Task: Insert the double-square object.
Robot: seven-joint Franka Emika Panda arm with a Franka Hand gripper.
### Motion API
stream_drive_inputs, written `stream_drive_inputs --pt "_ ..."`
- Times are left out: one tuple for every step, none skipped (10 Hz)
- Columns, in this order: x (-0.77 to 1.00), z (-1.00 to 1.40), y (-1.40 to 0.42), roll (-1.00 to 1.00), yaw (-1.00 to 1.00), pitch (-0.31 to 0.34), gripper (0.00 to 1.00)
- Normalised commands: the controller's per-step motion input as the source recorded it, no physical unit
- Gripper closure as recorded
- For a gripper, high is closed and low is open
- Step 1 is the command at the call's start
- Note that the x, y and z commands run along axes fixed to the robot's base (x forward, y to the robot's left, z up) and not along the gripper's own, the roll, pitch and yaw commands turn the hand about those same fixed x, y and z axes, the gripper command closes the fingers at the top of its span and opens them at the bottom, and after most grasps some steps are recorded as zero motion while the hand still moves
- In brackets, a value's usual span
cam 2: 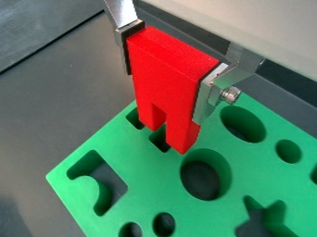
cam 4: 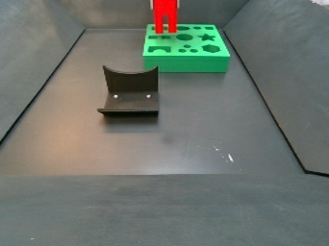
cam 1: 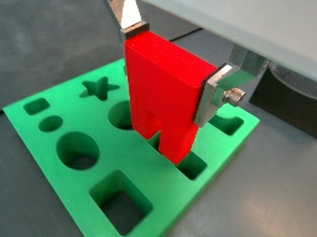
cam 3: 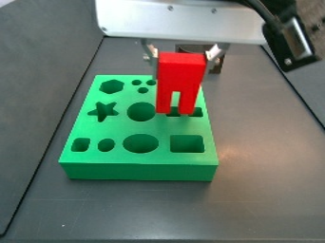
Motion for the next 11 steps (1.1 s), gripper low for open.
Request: stream_drive_inputs --pt "0.35 -0.2 0.0 0.12 0.0 0.031 1.0" --pt "0.29 -0.23 0.0 0.11 0.0 0.0 1.0" --pt "0.03 -0.2 0.08 0.02 -0.01 0.0 1.0" --pt "-0.09 -0.2 0.09 -0.1 -0.11 -0.017 1.0" --pt "-0.11 -0.18 0.13 -0.24 -0.17 -0.031 1.0" --pt "-0.03 -0.12 0.22 -0.29 -0.12 -0.011 1.0" --pt "0.0 -0.13 0.17 -0.34 -0.14 -0.003 1.0" --pt "0.02 -0.26 0.07 -0.35 -0.14 -0.004 1.0" --pt "0.05 -0.2 0.0 -0.4 -0.08 -0.026 1.0" --pt "0.08 -0.18 0.0 -0.42 -0.03 -0.011 1.0" --pt "0.07 -0.21 0.0 -0.41 -0.05 -0.023 1.0"
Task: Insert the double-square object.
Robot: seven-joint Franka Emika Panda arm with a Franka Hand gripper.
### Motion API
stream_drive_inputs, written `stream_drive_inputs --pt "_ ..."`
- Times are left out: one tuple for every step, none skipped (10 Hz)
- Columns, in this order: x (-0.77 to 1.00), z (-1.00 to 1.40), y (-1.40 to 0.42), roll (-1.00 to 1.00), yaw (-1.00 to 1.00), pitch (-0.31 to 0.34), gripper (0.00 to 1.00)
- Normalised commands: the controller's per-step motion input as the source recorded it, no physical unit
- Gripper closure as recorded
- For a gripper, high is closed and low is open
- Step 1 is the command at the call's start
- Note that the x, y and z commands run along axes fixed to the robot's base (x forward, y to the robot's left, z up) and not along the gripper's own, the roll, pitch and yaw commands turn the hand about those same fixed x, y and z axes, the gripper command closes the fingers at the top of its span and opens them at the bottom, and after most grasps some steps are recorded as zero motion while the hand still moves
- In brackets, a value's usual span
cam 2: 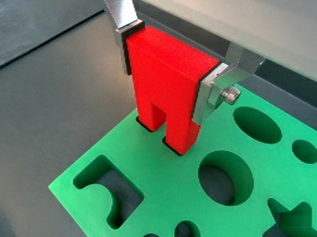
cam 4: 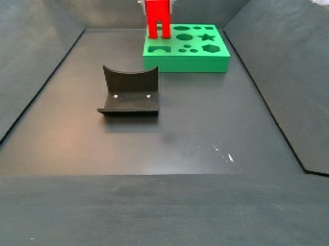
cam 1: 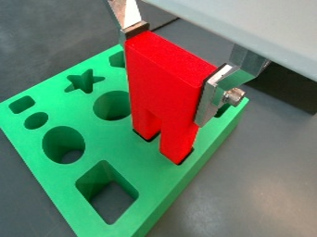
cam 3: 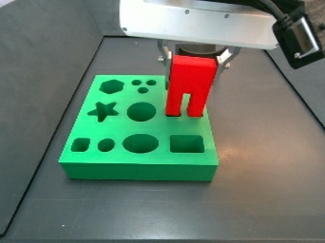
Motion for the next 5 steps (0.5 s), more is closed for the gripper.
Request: stream_drive_inputs --pt "0.08 -0.27 0.0 -0.18 -0.07 -0.013 1.0" --pt "0.04 -0.2 0.05 0.06 0.0 0.0 1.0" --pt "0.0 -0.21 0.01 0.05 0.0 0.0 1.0" --pt "0.0 -0.24 0.0 0.03 0.0 -0.056 1.0" --pt "0.0 -0.15 -0.09 0.0 -0.05 -0.094 1.0"
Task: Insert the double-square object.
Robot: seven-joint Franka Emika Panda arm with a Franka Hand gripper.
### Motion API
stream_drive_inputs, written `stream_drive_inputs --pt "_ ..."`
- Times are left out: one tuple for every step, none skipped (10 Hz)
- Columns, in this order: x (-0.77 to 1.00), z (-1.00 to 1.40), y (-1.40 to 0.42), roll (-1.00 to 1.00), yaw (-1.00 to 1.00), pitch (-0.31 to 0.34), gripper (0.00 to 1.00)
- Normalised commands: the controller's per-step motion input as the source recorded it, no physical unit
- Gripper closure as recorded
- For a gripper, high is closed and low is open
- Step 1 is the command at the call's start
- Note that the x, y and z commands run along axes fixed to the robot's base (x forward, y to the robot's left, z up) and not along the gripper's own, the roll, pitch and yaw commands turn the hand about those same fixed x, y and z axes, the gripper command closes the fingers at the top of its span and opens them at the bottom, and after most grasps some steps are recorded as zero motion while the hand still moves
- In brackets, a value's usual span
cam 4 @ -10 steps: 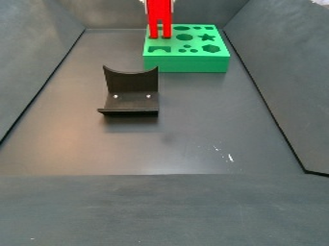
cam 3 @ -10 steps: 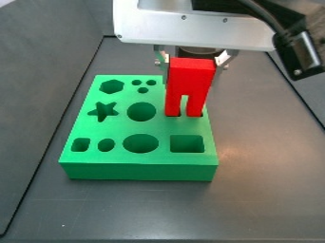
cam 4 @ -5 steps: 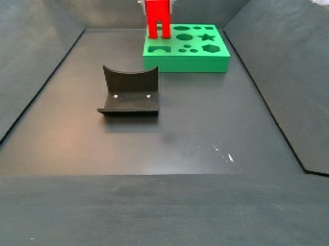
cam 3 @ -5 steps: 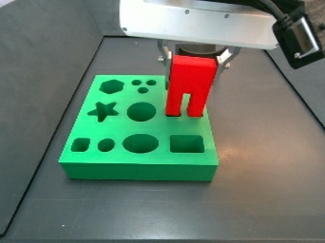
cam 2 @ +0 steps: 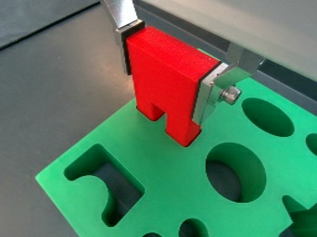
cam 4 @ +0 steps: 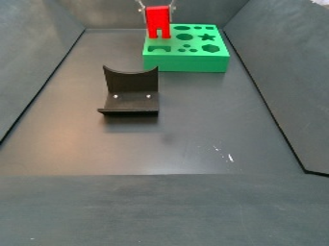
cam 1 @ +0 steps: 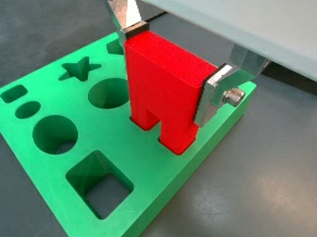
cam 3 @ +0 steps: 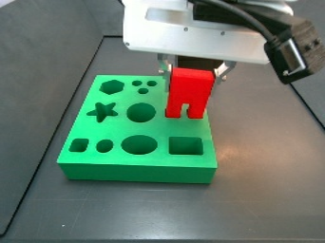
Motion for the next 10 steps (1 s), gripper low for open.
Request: stream_drive_inputs --pt "-0.02 -0.2 -0.11 0.0 -0.03 -0.237 1.0" --pt "-0.07 -0.31 -0.08 0.11 0.0 -0.291 1.0" --pt "0.0 -0.38 -0.07 0.19 0.0 -0.3 1.0" --pt "0.0 -0.37 -0.11 0.22 0.0 -0.299 1.0" --pt "0.05 -0.33 -0.14 0.19 0.03 -0.224 1.0" --pt "0.22 -0.28 -0.14 0.18 0.07 -0.106 1.0" --pt "0.28 -0.29 -0.1 0.15 0.1 -0.066 1.0" --pt "0.09 -0.23 -0.11 0.0 0.0 -0.083 1.0" --pt "0.01 0.0 0.01 -0.02 -0.07 0.0 1.0" --pt "0.0 0.0 0.0 0.0 0.0 0.0 1.0"
